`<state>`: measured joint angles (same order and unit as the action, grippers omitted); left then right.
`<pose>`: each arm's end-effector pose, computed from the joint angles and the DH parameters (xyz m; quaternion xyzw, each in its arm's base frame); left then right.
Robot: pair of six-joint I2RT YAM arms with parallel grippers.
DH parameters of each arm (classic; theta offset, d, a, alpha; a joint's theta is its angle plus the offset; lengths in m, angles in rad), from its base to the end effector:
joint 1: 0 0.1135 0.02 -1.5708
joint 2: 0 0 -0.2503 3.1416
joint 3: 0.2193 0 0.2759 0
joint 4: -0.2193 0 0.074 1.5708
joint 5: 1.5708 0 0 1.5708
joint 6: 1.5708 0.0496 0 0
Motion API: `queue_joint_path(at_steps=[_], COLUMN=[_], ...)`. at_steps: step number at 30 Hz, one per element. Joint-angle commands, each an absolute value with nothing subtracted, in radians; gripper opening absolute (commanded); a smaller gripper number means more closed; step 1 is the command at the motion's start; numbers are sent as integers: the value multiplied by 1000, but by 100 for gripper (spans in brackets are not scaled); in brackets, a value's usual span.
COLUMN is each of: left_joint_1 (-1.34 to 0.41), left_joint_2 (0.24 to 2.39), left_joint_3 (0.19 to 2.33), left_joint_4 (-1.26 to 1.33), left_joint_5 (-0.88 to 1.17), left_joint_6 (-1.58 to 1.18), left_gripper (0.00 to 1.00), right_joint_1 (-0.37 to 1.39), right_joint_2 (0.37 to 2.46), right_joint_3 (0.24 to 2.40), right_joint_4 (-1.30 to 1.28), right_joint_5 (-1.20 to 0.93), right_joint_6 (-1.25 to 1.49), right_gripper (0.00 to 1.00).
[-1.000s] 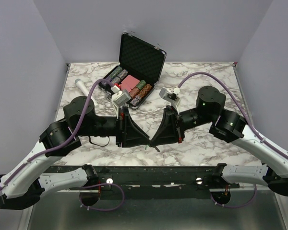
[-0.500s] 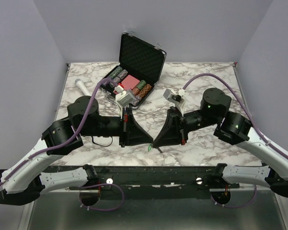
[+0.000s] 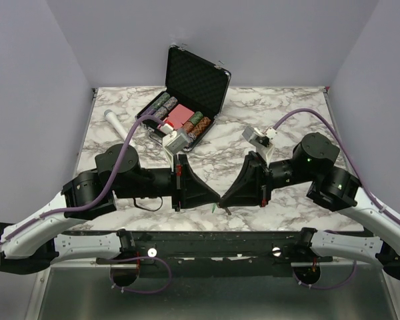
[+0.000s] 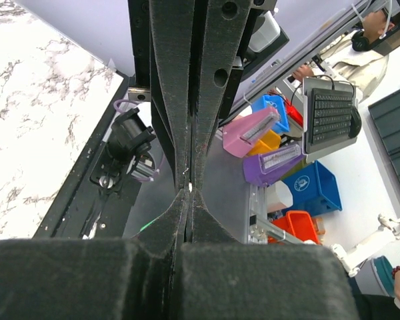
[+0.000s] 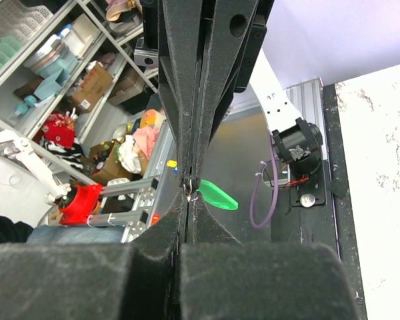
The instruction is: Remove the keys from the keyring
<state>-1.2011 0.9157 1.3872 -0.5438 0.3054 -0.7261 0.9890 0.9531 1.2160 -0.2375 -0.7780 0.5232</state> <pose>0.0588 -0.1929 0.4790 0.2710 0.6790 -0.6164 0.2926 0.0966 0.2103 0.4483 -0.4133 0.5658 0.6472 0.3004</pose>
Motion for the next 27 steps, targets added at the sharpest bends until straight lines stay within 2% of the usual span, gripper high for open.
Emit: queue_joint_path(at_steps=[1, 3, 5, 8, 15, 19, 24, 27], left_joint_1=[-1239, -1239, -1239, -1238, -1239, -1239, -1239, -1239], left_joint_2=[943, 953, 959, 959, 963, 962, 957, 953], left_joint_3=[1411, 1428, 1443, 1457, 1476, 1471, 1456, 1448], left_joint_4=[-560, -572, -587, -603, -653, -672, -672, -663], left_joint_5=[281, 276, 268, 262, 285, 285, 281, 278], left_joint_6=[-735, -732, -723, -716, -698, -692, -695, -698], left_gripper=[0, 0, 10, 20, 23, 20, 3, 0], right_joint_1=[985, 985, 986, 985, 985, 985, 986, 985], right_joint_2=[953, 956, 953, 946, 953, 954, 954, 953], right_joint_3=[1224, 1224, 1224, 1224, 1246, 1252, 1255, 1249], right_joint_4=[-195, -207, -219, -219, -233, -229, -215, -195], right_joint_5=[-703, -698, -692, -683, -680, -678, -676, -677], right_joint_6=[519, 512, 509, 508, 500, 502, 509, 520], right_gripper=[1, 1, 1, 1, 1, 1, 1, 1])
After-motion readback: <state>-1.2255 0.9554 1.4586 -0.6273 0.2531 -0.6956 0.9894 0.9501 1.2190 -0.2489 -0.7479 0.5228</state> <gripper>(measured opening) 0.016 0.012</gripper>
